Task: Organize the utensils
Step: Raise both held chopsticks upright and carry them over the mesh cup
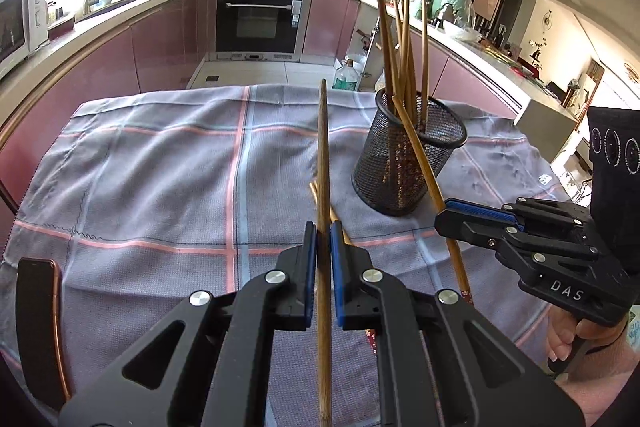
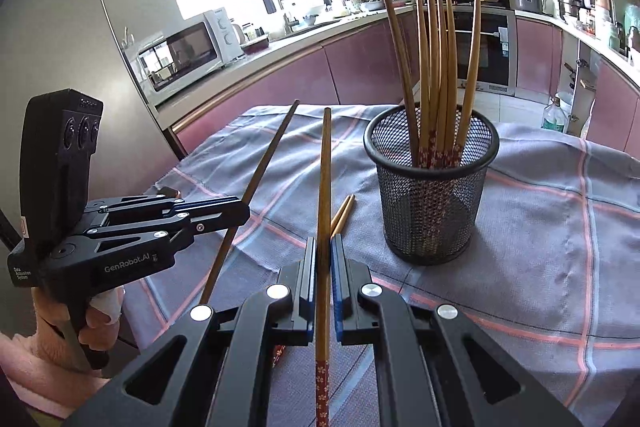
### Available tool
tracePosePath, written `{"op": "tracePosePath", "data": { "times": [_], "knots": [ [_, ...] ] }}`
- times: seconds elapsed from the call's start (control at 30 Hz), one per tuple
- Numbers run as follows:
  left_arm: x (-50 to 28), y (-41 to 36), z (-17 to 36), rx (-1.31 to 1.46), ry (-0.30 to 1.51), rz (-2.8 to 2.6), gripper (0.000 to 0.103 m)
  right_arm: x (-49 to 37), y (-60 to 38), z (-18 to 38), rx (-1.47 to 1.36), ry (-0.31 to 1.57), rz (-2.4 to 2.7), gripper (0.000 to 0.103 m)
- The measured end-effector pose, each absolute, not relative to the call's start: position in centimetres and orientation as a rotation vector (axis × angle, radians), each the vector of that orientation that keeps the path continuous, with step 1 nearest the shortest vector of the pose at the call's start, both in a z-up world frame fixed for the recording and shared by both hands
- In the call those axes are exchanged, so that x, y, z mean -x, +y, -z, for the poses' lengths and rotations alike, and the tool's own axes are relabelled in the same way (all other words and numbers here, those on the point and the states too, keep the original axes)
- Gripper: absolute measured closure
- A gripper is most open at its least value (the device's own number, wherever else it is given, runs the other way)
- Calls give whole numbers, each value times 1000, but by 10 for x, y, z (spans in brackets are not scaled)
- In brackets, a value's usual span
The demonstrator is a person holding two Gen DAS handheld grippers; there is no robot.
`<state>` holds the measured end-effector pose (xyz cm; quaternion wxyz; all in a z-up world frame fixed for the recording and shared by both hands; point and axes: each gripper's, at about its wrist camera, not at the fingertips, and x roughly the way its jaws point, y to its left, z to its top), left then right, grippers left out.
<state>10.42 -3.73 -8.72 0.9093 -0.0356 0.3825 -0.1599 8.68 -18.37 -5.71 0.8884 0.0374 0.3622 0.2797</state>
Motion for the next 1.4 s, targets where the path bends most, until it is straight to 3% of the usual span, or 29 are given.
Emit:
{"op": "tracePosePath", "data": {
  "times": [1.4],
  "knots": [
    [-93,-30,-14,190,560,526,95,-85,-231,-13,-122,514,-521,97]
  ]
}}
